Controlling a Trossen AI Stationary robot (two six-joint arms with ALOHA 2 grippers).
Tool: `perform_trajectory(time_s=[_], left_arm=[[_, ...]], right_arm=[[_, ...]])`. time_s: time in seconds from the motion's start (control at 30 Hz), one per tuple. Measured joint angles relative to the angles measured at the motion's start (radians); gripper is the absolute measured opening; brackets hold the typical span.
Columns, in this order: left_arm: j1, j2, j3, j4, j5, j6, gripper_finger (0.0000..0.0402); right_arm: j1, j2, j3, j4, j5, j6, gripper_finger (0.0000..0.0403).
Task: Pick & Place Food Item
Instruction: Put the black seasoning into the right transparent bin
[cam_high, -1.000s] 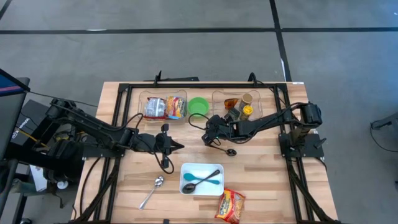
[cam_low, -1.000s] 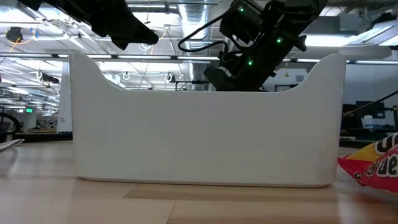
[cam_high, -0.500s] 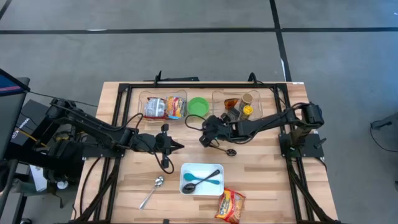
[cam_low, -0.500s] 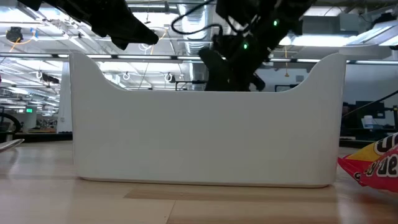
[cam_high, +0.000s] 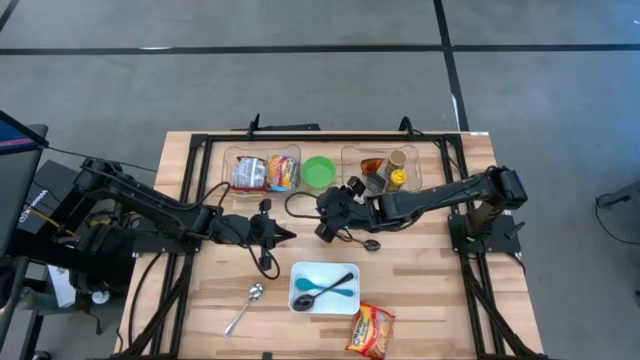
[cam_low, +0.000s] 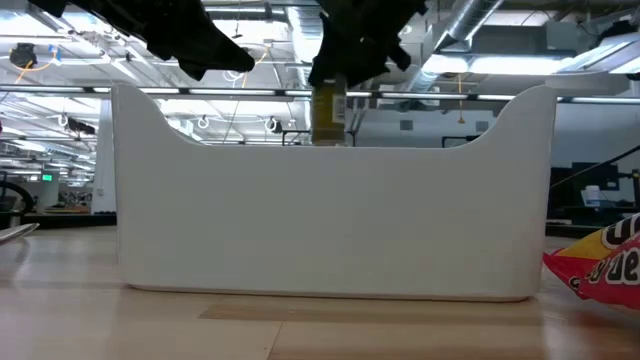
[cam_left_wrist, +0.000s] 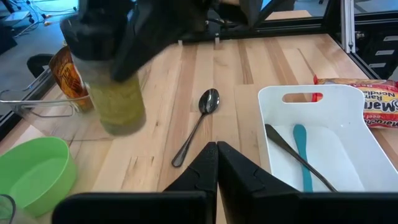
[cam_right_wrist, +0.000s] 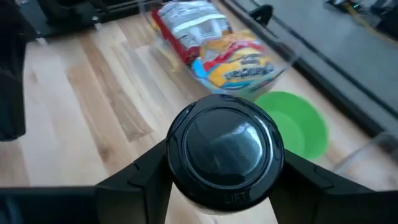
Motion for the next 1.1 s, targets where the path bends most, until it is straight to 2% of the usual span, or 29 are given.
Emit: perform_trajectory(time_s=[0.17,0.4,1.1], left_arm=[[0.000,0.000,0.000,0.000,0.000,0.000,0.0004],[0.000,0.000,0.000,0.000,0.000,0.000,0.0004],[0.000,0.000,0.000,-0.010,0.000,0.000,0.0004]], right_arm=[[0.008,0.000,0.063,-0.115,0.045,0.000,0.0203],[-0.011,0.001,0.067,-0.208,0.049,0.010,0.0203],[-0.203,-0.075,0.064,-0.504,0.128,0.169,0.0202]])
